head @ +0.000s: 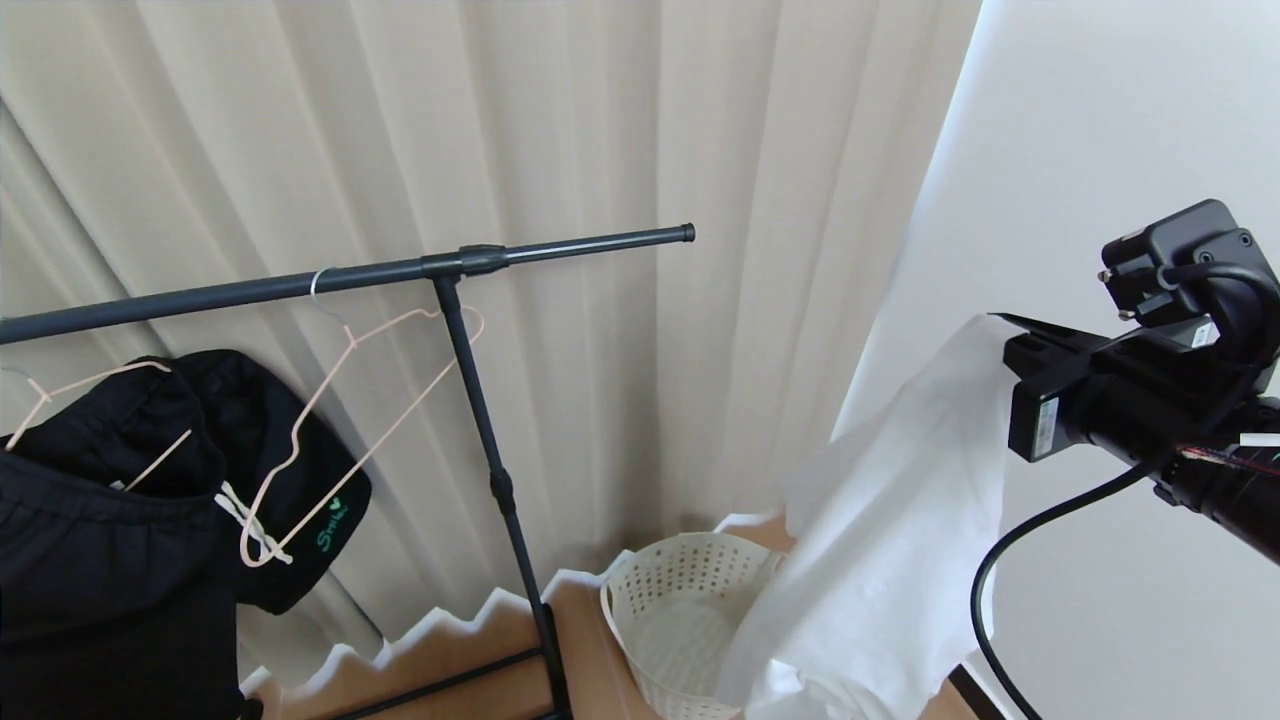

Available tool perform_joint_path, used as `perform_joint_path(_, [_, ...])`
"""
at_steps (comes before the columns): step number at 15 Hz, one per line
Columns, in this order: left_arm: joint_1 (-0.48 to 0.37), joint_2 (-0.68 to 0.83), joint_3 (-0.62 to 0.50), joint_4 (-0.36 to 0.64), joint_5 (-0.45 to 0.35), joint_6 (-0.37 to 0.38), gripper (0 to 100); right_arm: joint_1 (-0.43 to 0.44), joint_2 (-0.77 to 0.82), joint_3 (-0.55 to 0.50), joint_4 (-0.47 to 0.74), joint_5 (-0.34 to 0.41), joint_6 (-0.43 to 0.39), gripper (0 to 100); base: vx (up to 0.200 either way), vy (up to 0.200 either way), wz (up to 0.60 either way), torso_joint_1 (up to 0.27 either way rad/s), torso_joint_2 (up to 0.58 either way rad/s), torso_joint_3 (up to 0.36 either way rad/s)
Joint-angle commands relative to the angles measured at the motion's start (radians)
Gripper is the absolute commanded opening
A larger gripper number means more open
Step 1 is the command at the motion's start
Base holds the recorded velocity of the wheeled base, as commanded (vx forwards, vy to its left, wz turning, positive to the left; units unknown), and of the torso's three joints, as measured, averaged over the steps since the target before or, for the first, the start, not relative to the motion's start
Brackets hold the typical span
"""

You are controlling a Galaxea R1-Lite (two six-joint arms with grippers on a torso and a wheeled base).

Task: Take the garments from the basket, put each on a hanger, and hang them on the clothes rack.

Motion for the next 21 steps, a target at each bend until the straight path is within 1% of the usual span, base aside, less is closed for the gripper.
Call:
perform_joint_path(1, [0.000,0.001,0.000,0.000,0.000,0.000,100,0.000,0.006,0.001,-0.002,0.000,0.000,0,0.000,0.000,0.60,0.002,0.00,0.002])
perform_joint_path(3, [0.000,0.001,0.000,0.000,0.000,0.000,100,0.000,0.006,0.001,-0.002,0.000,0.000,0,0.000,0.000,0.60,0.010,0.00,-0.002])
perform_joint_path(8, [0.000,0.001,0.000,0.000,-0.001,0.000,100,0.000,0.004,0.004,-0.002,0.000,0.000,0,0.000,0.000,0.00,0.000,0.00,0.000])
perform_joint_path(10, [0.000,0.001,0.000,0.000,0.000,-0.003,100,0.002,0.004,0.004,-0.002,0.000,0.000,0,-0.200,0.200,0.00,0.002,0.00,0.005])
perform_joint_path(16, [0.000,0.001,0.000,0.000,0.000,-0.005,100,0.002,0.003,0.006,-0.002,0.000,0.000,0,0.000,0.200,0.00,-0.002,0.00,0.003])
perform_joint_path(18, [0.000,0.001,0.000,0.000,0.002,-0.005,100,0.002,0.004,0.012,-0.002,0.000,0.000,0,0.000,0.000,0.00,0.000,0.00,0.000])
perform_joint_path(20, [0.000,0.001,0.000,0.000,0.002,-0.005,100,0.002,0.006,0.023,-0.002,0.000,-0.028,0,0.000,0.000,0.60,-0.005,0.01,0.007])
perform_joint_path(21, [0.000,0.001,0.000,0.000,0.002,-0.003,100,0.002,0.008,0.023,-0.002,0.000,-0.028,0,0.000,0.000,0.60,0.007,0.00,0.002])
